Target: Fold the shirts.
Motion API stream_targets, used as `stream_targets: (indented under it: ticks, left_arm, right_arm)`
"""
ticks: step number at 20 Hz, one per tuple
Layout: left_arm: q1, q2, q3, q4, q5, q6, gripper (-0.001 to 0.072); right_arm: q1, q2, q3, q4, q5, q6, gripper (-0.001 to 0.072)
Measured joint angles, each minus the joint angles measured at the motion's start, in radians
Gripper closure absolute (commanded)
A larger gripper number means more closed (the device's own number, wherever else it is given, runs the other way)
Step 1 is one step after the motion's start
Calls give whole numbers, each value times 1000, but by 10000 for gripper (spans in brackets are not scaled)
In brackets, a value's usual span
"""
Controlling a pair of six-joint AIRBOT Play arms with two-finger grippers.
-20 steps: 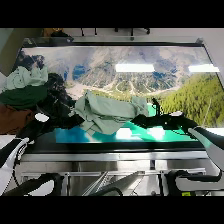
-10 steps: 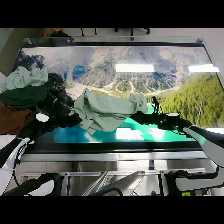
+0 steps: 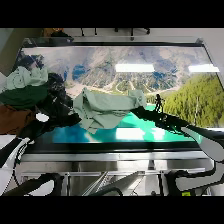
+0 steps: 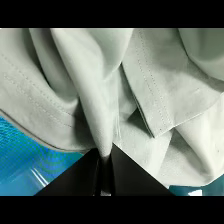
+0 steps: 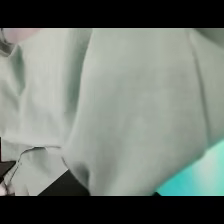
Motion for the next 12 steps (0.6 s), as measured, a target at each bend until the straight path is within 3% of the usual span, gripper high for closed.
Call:
stream_targets:
  ticks: [4, 6, 7, 8, 9, 12]
  left_arm:
    - [16, 0, 64, 3, -58, 18, 693]
    - [35, 0, 113, 5, -103, 23, 693]
    - [45, 0, 132, 7, -126, 23, 693]
    - [55, 0, 149, 8, -149, 26, 693]
    - [66, 0, 160, 8, -166, 26, 693]
    - [105, 0, 179, 11, -203, 26, 692]
  right_arm:
    - [-1, 79, 39, -2, 25, -15, 691]
    - [-2, 144, 69, -77, 8, 8, 690]
    - [-3, 175, 85, -145, -8, 47, 608]
    - [-3, 195, 98, -230, -21, 96, 417]
    - [-3, 210, 109, -319, -28, 149, 338]
    - [-3, 219, 127, -534, -31, 287, 323]
